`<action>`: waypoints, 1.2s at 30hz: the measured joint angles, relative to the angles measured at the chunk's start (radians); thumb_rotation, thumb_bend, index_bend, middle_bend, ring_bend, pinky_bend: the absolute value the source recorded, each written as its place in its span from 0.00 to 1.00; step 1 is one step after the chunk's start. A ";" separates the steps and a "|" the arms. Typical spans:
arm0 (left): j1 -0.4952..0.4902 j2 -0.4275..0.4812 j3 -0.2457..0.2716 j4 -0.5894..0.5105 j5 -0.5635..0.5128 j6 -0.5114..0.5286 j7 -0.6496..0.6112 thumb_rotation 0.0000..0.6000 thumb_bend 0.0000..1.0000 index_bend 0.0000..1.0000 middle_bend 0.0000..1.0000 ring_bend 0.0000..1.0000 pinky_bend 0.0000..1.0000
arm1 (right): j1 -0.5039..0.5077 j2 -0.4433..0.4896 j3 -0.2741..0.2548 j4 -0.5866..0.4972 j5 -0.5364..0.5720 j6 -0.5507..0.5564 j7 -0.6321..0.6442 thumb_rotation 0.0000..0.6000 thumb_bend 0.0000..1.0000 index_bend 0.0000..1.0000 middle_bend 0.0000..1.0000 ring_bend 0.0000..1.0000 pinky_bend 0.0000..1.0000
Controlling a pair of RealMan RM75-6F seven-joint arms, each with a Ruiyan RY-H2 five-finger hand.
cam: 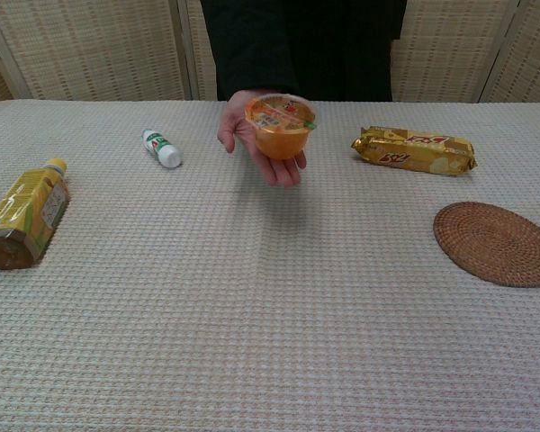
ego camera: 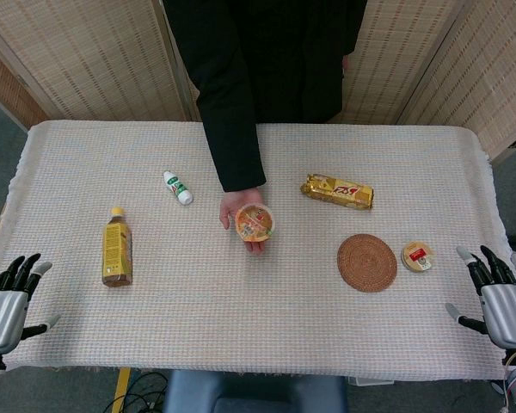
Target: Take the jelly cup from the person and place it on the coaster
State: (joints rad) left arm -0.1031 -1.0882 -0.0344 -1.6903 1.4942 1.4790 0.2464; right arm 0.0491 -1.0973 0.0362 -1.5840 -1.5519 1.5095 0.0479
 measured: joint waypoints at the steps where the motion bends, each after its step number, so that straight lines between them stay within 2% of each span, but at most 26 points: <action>1: 0.000 0.000 0.000 0.000 0.000 0.001 0.000 1.00 0.14 0.20 0.11 0.10 0.24 | 0.001 0.000 0.000 -0.001 -0.001 -0.001 -0.002 1.00 0.19 0.07 0.17 0.06 0.13; 13: 0.005 0.001 0.000 -0.009 0.007 0.011 -0.013 1.00 0.14 0.20 0.11 0.10 0.24 | 0.019 0.007 -0.002 -0.020 -0.026 -0.014 -0.001 1.00 0.19 0.06 0.17 0.06 0.13; 18: 0.007 0.009 0.001 -0.024 0.009 0.014 -0.011 1.00 0.14 0.20 0.11 0.10 0.24 | 0.055 0.027 -0.001 -0.057 -0.059 -0.052 -0.004 1.00 0.19 0.00 0.09 0.05 0.13; 23: 0.012 0.009 0.004 -0.034 0.016 0.023 -0.007 1.00 0.14 0.20 0.11 0.10 0.24 | 0.139 0.059 0.014 -0.150 -0.075 -0.153 -0.021 1.00 0.19 0.00 0.05 0.02 0.13; 27: 0.016 0.013 0.007 -0.036 0.015 0.024 -0.009 1.00 0.14 0.20 0.11 0.10 0.24 | 0.222 0.062 0.049 -0.201 -0.072 -0.240 -0.038 1.00 0.19 0.00 0.05 0.01 0.13; 36: 0.031 0.030 0.010 -0.043 0.015 0.041 -0.016 1.00 0.14 0.21 0.11 0.10 0.24 | 0.441 0.019 0.149 -0.257 0.041 -0.494 -0.102 1.00 0.19 0.00 0.04 0.00 0.11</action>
State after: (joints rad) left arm -0.0722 -1.0582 -0.0247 -1.7332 1.5088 1.5203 0.2307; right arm 0.4906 -1.0781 0.1855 -1.8406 -1.5112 1.0159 -0.0542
